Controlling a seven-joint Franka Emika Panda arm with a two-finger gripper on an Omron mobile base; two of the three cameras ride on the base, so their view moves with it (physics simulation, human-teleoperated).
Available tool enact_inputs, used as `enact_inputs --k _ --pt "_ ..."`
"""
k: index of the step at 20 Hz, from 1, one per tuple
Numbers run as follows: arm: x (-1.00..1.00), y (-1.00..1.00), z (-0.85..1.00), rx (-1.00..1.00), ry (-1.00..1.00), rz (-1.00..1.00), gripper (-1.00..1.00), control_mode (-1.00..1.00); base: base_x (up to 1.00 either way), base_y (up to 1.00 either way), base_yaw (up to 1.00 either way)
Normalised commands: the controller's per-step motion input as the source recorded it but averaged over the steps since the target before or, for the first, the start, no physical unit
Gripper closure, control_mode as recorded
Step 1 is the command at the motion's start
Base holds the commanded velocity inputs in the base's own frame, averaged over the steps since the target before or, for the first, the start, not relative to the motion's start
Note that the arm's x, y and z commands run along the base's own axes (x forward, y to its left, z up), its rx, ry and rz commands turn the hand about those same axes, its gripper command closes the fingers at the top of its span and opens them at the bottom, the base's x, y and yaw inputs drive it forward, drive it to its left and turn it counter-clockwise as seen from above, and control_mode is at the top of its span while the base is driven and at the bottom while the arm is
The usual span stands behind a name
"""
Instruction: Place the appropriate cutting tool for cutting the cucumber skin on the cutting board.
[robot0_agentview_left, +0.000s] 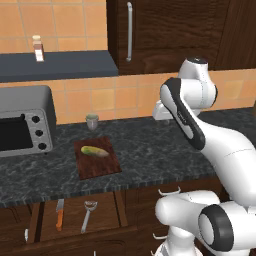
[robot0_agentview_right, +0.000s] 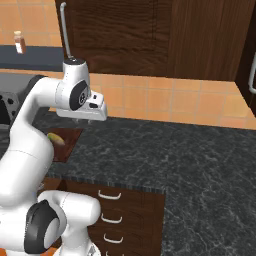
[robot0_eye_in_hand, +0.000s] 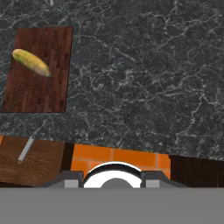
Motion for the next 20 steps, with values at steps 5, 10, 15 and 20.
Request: enact_inputs --k 5,10,15,20 --pt "-0.21 0.02 0.00 -0.01 -0.02 0.01 -1.00 -1.00 0.00 0.00 0.00" --pt "-0.41 0.66 -0.07 -0.16 -0.01 0.12 -1.00 -1.00 0.00 0.00 0.00" --pt "-0.31 0.54 -0.40 0.00 0.06 0.00 -1.00 -1.00 0.00 0.00 0.00" --pt "-0.30 0.47 -0.53 0.06 0.16 -0.10 -1.00 -1.00 0.00 0.00 0.00"
